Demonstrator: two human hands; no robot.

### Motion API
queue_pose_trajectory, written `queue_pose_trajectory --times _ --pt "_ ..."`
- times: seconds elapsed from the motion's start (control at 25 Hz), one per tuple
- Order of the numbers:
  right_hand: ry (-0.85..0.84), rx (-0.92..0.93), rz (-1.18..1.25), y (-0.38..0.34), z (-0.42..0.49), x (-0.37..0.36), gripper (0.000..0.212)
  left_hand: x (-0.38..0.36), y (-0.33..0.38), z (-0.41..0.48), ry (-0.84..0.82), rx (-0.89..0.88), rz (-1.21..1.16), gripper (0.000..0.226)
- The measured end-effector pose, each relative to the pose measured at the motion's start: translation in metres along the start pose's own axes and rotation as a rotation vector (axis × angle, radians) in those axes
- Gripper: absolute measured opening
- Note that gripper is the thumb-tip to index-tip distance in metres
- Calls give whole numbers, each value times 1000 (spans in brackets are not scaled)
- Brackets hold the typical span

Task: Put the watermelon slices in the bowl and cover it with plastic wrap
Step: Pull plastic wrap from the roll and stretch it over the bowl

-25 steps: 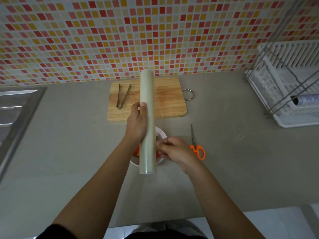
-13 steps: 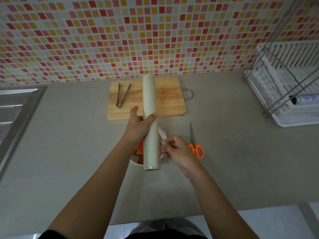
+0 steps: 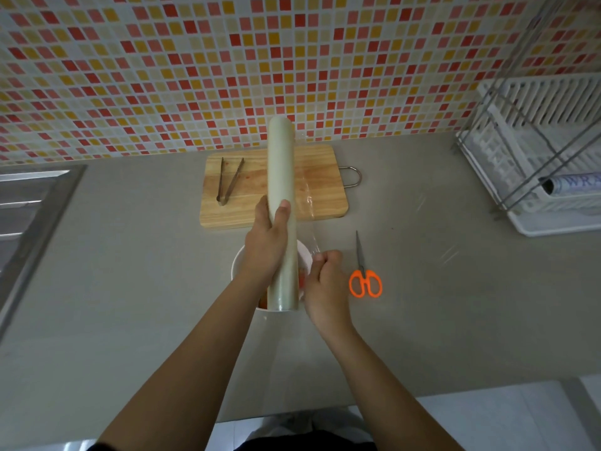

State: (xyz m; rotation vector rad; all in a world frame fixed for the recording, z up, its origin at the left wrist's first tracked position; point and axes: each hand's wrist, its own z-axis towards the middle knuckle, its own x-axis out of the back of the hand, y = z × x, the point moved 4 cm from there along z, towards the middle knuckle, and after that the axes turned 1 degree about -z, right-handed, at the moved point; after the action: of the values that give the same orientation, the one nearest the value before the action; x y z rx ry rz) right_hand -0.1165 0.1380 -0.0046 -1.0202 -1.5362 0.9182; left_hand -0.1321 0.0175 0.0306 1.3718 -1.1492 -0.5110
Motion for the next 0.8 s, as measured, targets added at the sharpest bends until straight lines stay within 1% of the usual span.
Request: queue_pose_trajectory --times 0.08,0.16,0.24,0.36,0.44,0.52,0.6,0.68,0.8 --pt "60 77 -11 1 0 3 11 2 -1 2 29 47 -5 54" --pt "80 131 -22 7 3 8 12 5 -6 5 21 184 -43 60" --pt "58 117 19 17 8 12 16 7 -9 5 -5 239 12 53" --pt "50 -61 125 34 15 15 41 9 -12 2 -26 192 119 49" --pt "76 -97 96 31 24 15 53 9 -16 0 -40 172 180 49" --pt "28 -119 65 15 36 9 63 8 -18 -2 -49 159 236 49" --pt "-67 -155 81 -3 49 0 66 6 -18 -4 -46 139 265 50" --pt "-123 -179 98 -15 60 -5 66 3 -16 -8 -36 118 241 48" --pt "-82 -127 73 -21 71 -11 55 0 -17 -13 -10 113 206 43"
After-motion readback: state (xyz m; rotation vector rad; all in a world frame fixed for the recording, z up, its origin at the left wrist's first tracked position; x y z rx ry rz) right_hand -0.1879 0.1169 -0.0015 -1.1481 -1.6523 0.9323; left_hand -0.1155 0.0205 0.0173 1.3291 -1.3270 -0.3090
